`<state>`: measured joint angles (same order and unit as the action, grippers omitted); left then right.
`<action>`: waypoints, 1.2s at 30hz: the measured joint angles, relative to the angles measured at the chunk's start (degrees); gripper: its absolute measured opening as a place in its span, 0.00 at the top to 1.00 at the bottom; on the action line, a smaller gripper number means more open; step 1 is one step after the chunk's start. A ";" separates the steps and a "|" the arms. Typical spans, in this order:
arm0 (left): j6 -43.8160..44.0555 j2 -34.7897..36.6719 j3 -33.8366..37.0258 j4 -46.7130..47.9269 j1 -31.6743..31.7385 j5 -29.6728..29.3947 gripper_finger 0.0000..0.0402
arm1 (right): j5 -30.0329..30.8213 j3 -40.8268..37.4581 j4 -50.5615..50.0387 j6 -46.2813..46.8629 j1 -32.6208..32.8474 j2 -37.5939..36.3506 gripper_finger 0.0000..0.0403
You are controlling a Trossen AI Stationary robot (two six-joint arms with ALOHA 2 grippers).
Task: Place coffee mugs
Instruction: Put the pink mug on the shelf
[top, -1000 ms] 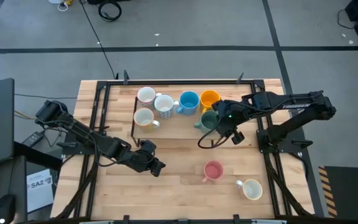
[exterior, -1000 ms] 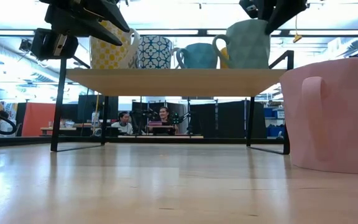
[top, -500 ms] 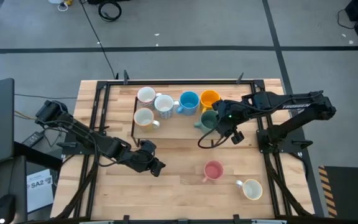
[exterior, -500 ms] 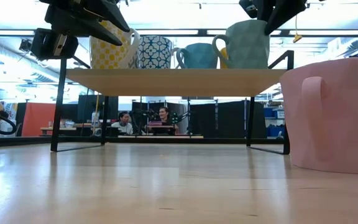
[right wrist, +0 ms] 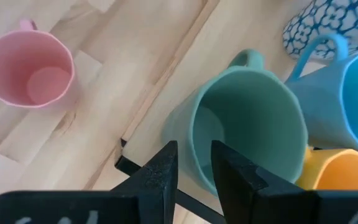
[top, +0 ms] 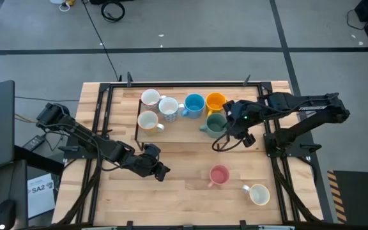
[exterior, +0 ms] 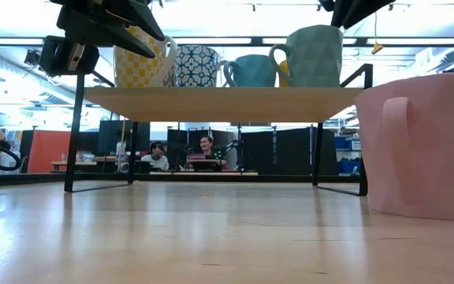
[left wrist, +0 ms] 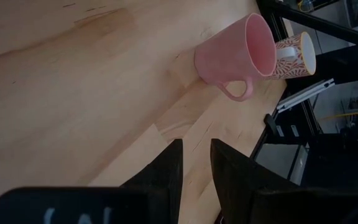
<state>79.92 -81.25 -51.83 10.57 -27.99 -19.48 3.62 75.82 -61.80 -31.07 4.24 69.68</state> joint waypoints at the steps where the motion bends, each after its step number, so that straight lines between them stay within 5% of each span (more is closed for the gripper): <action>1: 0.00 0.00 0.00 0.00 0.00 0.00 0.78 | -0.01 0.00 0.03 0.00 0.25 -0.49 0.74; 7: 0.00 0.00 0.00 0.00 0.00 0.00 0.78 | -1.77 0.01 4.91 4.62 3.37 -3.10 0.75; 16: -0.09 -0.01 0.00 0.00 0.00 0.00 0.78 | -18.80 0.06 16.83 20.12 12.40 -2.23 0.75; 27: -0.22 -0.01 0.02 0.00 0.00 0.00 0.78 | -14.58 0.04 12.08 25.55 26.09 7.92 0.75; 36: -0.23 -0.01 0.02 0.00 0.00 0.00 0.78 | -9.62 0.03 7.30 25.57 29.04 17.58 0.75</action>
<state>79.69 -81.26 -51.81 10.57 -27.99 -19.49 -6.00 75.85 -54.50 -5.50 33.28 87.26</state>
